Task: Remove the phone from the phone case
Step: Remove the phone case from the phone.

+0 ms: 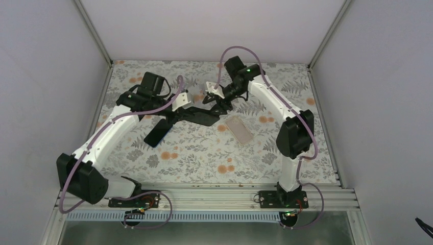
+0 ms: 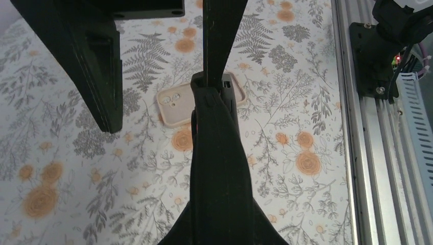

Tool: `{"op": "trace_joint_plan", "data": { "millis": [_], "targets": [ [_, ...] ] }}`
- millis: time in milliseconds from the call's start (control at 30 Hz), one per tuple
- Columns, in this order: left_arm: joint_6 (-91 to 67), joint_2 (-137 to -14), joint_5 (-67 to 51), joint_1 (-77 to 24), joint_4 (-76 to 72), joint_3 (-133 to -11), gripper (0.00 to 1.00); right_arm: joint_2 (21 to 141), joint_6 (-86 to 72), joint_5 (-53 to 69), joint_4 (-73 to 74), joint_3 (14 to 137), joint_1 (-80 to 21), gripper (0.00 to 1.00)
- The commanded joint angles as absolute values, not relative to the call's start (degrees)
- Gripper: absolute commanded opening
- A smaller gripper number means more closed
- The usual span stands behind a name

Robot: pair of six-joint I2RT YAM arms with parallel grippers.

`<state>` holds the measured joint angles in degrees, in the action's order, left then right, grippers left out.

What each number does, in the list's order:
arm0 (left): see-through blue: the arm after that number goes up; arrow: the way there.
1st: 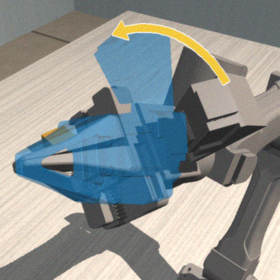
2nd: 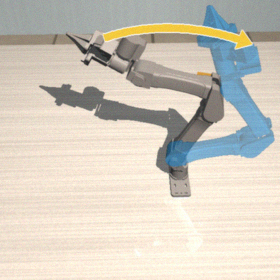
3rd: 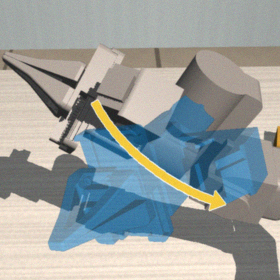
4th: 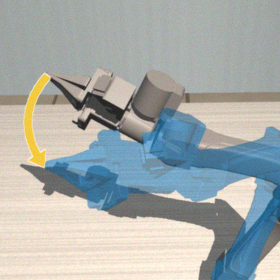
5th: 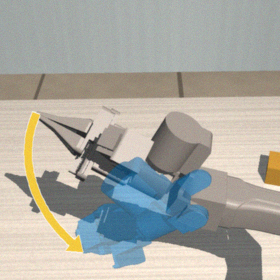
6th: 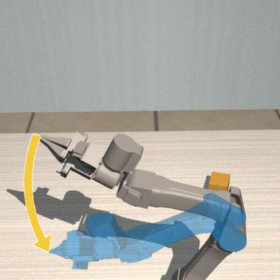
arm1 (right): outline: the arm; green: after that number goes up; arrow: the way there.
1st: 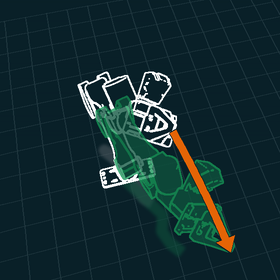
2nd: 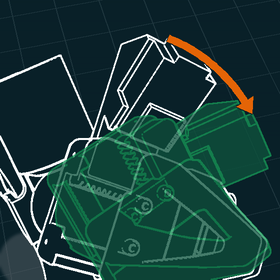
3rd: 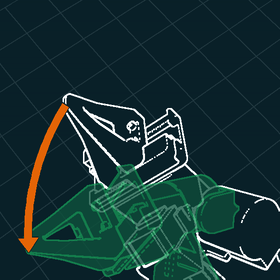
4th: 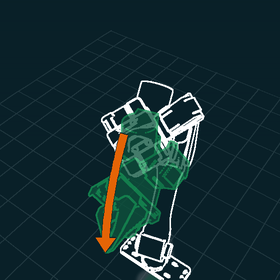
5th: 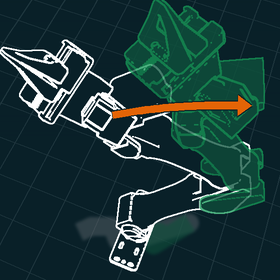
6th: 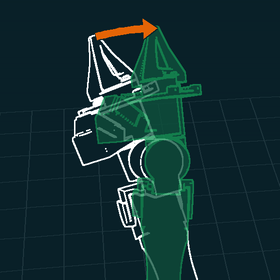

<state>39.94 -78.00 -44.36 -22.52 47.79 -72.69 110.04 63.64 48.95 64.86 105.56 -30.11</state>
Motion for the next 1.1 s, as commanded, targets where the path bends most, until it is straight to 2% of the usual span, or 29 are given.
{"op": "trace_joint_plan", "data": {
  "millis": [0,100,167,200,233,267,300,333,433,500,567,700,800,900,967,1067],
  "targets": [
    [34.2,-73.9,-43.0,-24.0,25.8,-71.0,0.02,112.1,68.6,68.8,73.7,107.6,-40.1,0.65],
    [32.8,-73.2,-38.0,-24.0,21.6,-69.7,0.02,112.5,67.7,68.5,73.7,106.6,-43.7,0.61],
    [32.5,-73.5,-34.5,-24.0,20.2,-69.3,0.02,113.1,66.0,69.5,73.7,107.2,-44.4,0.51],
    [32.4,-73.8,-33.3,-24.1,20.2,-69.5,0.02,113.1,65.3,69.9,73.7,107.6,-44.3,0.42],
    [32.5,-74.0,-32.4,-24.0,20.3,-69.7,0.02,112.9,64.9,70.2,73.6,108.1,-44.1,0.27],
    [32.3,-74.1,-31.3,-24.1,20.3,-69.7,0.02,112.5,64.6,70.7,73.7,108.4,-43.5,0.16],
    [32.2,-74.0,-30.4,-24.0,20.3,-69.8,0.03,112.0,64.6,71.5,73.7,108.5,-42.5,0.07],
    [32.3,-73.8,-29.5,-24.0,20.5,-69.8,0.04,111.2,64.6,72.6,73.6,108.5,-41.3,0.04],
    [32.4,-73.0,-26.5,-23.9,21.6,-70.1,0.20,108.9,63.0,73.8,72.4,107.9,-37.4,0.03],
    [32.8,-72.1,-24.6,-23.8,22.5,-70.5,0.37,106.7,59.5,73.2,68.0,105.6,-34.0,0.03],
    [32.9,-70.4,-22.7,-23.2,22.4,-70.7,0.59,104.2,55.2,72.3,62.9,102.1,-30.9,0.03],
    [33.7,-65.6,-18.9,-21.0,18.6,-69.4,0.79,100.9,47.6,69.0,55.4,98.8,-25.3,0.03],
    [33.9,-65.5,-17.1,-20.3,19.2,-71.7,0.87,97.7,34.5,63.3,41.6,95.0,-21.0,0.03],
    [31.9,-66.3,-17.1,-20.2,15.9,-72.4,0.89,90.7,15.9,44.5,20.2,87.2,-19.3,0.03],
    [29.7,-68.0,-17.6,-20.5,13.3,-73.3,0.90,90.1,9.9,32.2,16.0,87.7,-19.3,0.03],
    [26.4,-71.1,-16.4,-21.8,8.9,-74.7,0.90,91.1,4.8,22.9,15.2,92.0,-19.5,0.03]
  ]
}}
